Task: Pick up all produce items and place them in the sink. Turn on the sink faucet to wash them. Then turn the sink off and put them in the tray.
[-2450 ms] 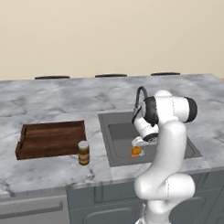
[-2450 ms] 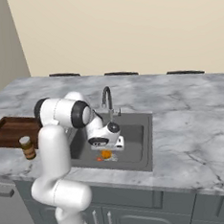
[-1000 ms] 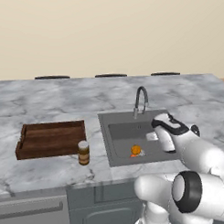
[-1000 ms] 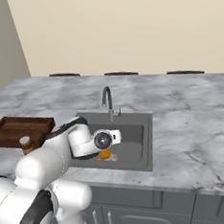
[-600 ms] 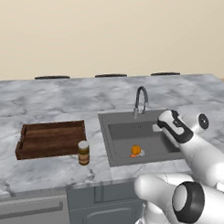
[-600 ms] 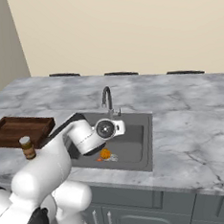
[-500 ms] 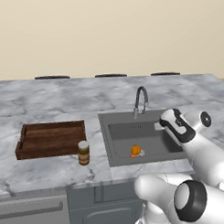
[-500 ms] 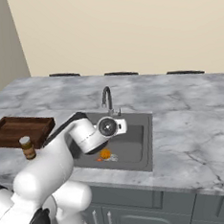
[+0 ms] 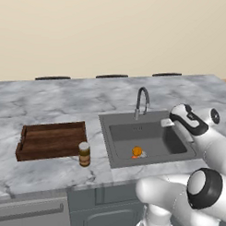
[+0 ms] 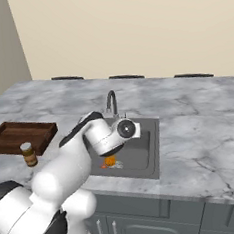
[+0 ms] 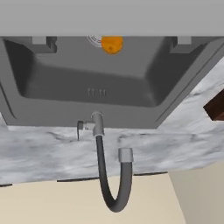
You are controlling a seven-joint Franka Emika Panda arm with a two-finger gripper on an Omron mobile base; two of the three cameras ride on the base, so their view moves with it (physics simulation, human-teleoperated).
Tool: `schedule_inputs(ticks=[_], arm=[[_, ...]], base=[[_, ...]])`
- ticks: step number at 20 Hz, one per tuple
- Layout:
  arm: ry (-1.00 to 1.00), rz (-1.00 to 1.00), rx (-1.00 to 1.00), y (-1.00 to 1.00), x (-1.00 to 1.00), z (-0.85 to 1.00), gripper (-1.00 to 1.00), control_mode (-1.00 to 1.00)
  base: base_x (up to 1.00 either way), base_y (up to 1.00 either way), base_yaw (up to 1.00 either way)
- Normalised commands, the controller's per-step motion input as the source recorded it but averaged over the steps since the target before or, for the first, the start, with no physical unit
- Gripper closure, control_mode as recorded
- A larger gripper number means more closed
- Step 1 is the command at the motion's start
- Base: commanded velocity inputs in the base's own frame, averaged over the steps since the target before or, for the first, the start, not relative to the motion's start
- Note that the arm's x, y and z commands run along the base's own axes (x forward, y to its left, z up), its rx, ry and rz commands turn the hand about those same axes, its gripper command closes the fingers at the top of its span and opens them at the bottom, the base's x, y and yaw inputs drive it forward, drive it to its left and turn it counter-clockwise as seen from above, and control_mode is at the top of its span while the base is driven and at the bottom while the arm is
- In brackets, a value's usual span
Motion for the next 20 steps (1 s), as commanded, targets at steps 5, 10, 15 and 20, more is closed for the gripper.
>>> schedule_inputs(ticks=[5,10,15,20], arm=[[-0.02,0.04,0.03,-0.05,0.15,-0.04,-1.00,-1.00],[-0.01,0.04,0.01,-0.08,0.44,-0.04,-1.00,-1.00],[-0.08,0.08,0.03,-0.13,0.34,-0.11,-1.00,-1.00],[-0.14,0.04,0.02,-0.11,0.12,-0.12,-1.00,-1.00]], base=[[0.00,0.00,0.00],[0.00,0.00,0.00],[0.00,0.00,0.00],[0.00,0.00,0.00]])
